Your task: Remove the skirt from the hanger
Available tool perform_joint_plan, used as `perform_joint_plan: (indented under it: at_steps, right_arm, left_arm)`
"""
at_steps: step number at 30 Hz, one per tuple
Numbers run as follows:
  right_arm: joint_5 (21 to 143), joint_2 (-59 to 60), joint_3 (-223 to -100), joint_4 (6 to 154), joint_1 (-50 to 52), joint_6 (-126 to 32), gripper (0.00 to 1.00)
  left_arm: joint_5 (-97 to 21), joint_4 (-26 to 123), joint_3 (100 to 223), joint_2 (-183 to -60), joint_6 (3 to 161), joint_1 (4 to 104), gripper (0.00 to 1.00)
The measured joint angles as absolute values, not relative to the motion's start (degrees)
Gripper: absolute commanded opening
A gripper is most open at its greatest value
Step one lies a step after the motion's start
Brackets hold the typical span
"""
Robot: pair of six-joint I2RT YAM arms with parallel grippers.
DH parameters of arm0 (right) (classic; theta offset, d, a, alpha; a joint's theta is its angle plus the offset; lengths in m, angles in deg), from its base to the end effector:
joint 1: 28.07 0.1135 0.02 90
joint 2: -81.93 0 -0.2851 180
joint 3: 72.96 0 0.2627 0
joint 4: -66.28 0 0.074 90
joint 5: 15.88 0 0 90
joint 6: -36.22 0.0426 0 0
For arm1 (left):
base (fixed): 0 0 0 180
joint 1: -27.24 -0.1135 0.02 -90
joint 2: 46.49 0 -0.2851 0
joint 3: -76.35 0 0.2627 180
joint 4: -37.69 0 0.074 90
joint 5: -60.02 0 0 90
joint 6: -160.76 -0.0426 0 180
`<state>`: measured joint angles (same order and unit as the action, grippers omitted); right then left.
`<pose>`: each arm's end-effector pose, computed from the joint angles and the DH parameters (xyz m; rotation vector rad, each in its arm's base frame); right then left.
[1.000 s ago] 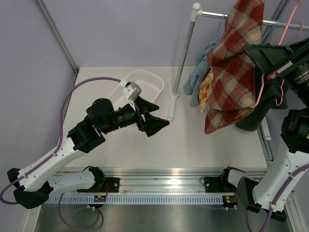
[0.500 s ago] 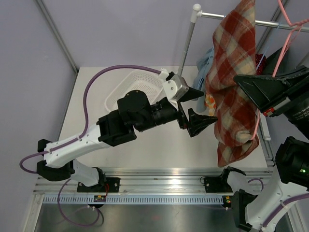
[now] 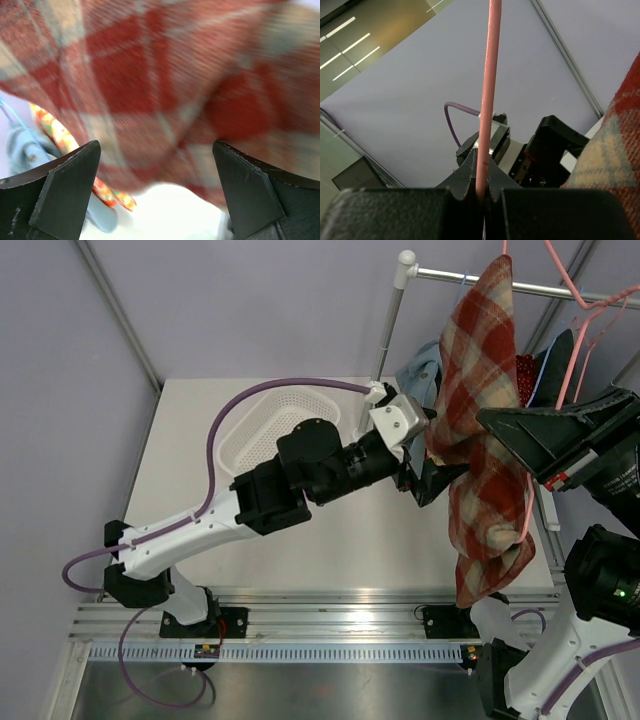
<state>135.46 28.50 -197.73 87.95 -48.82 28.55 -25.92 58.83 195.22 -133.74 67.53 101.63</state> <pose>0.0089 0.0366 0.6634 -0.1519 1.2948 1.3064 0.0956 -0.3311 0.5572 0.8660 1.1759 -0.9783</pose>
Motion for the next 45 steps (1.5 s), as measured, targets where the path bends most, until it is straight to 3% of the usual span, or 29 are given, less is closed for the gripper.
perform_joint_plan:
  at_steps: [3, 5, 7, 13, 19, 24, 30, 40, 45]
  right_arm:
    - [136.4, 29.6, -196.7, 84.4, -48.8, 31.5, 0.0]
    - [136.9, 30.5, -195.3, 81.9, -48.8, 33.3, 0.0]
    - [137.3, 31.4, -193.5, 80.5, -48.8, 34.3, 0.0]
    - [137.6, 31.9, -191.1, 84.0, -47.9, 31.8, 0.0]
    - [137.4, 31.9, -191.2, 93.4, -47.6, 25.0, 0.0]
    - [137.1, 31.7, -191.1, 102.8, -47.2, 18.9, 0.0]
    - [136.8, 31.6, -189.6, 115.3, -46.7, 10.5, 0.0]
    - [123.7, 28.0, -191.8, 130.8, -46.7, -2.3, 0.0]
    - [119.7, 26.0, -196.0, 135.1, -46.7, -7.2, 0.0]
  left_arm:
    - [-23.8, 58.4, 198.3, -137.0, 64.9, 101.3, 0.95]
    - [-22.7, 57.5, 199.0, -138.3, 63.9, 101.1, 0.71]
    - [-21.9, 56.6, 199.3, -139.3, 63.1, 100.8, 0.0]
    - [-16.4, 53.9, 197.5, -138.2, 61.5, 100.6, 0.0]
    - [-9.4, 55.4, 187.0, -126.1, 59.0, 98.9, 0.0]
    - [-11.3, 58.6, 186.7, -118.0, 62.9, 81.4, 0.0]
    - [-17.4, 64.1, 192.2, -120.5, 69.7, 60.4, 0.0]
    - [-23.3, 72.6, 196.9, -131.3, 79.7, 36.9, 0.0]
    - [-27.3, 73.5, 192.9, -134.8, 81.5, 34.5, 0.0]
